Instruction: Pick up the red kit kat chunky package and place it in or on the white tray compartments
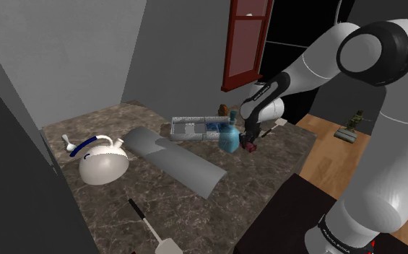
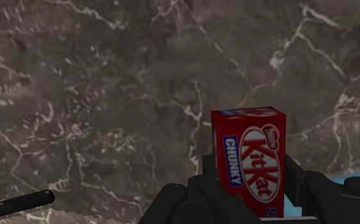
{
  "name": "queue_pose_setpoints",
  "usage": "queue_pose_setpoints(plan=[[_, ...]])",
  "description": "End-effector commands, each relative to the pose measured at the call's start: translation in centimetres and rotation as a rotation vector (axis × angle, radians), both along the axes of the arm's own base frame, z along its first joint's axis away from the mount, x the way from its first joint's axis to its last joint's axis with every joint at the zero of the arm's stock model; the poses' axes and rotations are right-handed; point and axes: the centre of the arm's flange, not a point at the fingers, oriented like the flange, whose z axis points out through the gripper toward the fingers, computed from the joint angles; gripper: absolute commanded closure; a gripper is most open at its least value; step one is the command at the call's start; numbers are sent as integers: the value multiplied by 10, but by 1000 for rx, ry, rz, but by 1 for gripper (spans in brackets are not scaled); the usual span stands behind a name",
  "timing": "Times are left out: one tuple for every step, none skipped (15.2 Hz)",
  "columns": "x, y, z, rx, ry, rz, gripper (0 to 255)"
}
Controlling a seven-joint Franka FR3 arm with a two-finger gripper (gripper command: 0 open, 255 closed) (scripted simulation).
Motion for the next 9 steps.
queue_pose_setpoints(plan=[[-1, 0, 11, 0, 0, 0, 255], [-1, 0, 16, 0, 0, 0, 255], [-1, 0, 21, 0, 0, 0, 255], [-1, 0, 27, 0, 0, 0, 255], [-1, 0, 32, 0, 0, 0, 255], [-1, 0, 37, 0, 0, 0, 255], [-1, 0, 42, 0, 0, 0, 255], [-1, 0, 48, 0, 0, 0, 255], [-1, 0, 53, 0, 0, 0, 255]])
